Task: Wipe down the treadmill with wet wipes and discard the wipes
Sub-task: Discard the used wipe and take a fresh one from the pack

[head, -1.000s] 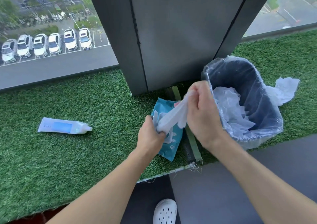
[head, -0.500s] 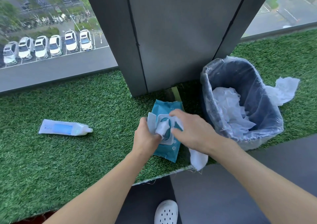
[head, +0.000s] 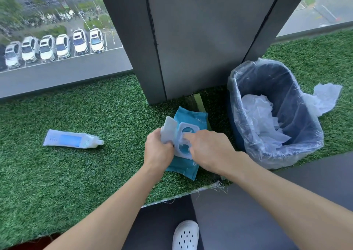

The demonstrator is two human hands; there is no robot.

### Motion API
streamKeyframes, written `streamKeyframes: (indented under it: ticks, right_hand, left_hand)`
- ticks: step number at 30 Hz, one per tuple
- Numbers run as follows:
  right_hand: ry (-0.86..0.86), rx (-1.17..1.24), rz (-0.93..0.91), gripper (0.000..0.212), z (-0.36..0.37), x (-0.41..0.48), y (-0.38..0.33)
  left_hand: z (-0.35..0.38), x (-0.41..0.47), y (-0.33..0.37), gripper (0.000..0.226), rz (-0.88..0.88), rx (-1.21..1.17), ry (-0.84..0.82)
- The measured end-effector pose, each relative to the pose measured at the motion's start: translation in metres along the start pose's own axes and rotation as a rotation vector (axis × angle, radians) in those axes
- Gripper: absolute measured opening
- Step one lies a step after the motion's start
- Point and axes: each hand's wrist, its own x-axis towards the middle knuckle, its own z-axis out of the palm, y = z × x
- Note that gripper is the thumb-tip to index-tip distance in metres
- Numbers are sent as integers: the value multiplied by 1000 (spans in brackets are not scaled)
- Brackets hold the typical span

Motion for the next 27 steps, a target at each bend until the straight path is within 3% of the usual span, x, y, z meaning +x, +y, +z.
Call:
streamKeyframes:
  ticks: [4, 8, 9, 13, 15, 18, 19, 21, 23, 24, 25, 27]
  right_hand:
    - [-259, -15, -13, 58, 1, 9, 4]
    - [5, 146, 65, 28, 1, 6, 4]
    - [-4, 140, 73, 28, 2, 5, 5]
    - [-322, 57, 13, 65, 11, 10, 11]
    - [-176, 192, 67, 55, 8, 7, 14]
    - [379, 290, 107, 14, 11, -19, 7]
    - [415, 257, 57, 10, 13, -26, 3]
    - [184, 169, -33, 19, 18, -27, -5]
    - [-40, 127, -1, 62, 23, -14, -5]
    - [-78, 148, 40, 73, 22, -7, -3]
    - [-83, 202, 65, 75, 22, -1, 0]
    - [-25, 390, 132, 58, 22, 3, 9]
  left_hand:
    - [1, 1, 5, 29, 45, 50, -20]
    - [-5, 5, 2, 27, 22, 58, 3]
    - [-6, 5, 3, 27, 11, 46, 3]
    - [-3, 3, 9, 28, 26, 45, -7]
    - [-5, 2, 10, 30, 13, 18, 5]
    - [-5, 5, 6, 30, -21, 6, 17]
    - [-3, 5, 5, 29, -26, 4, 17]
    - [2, 7, 4, 27, -19, 2, 16]
    - [4, 6, 4, 27, 15, 40, 3]
    - [4, 4, 4, 29, 48, 77, -20]
    - [3, 2, 4, 35, 101, 132, -55]
    - [1, -4, 1, 48, 300, 289, -124]
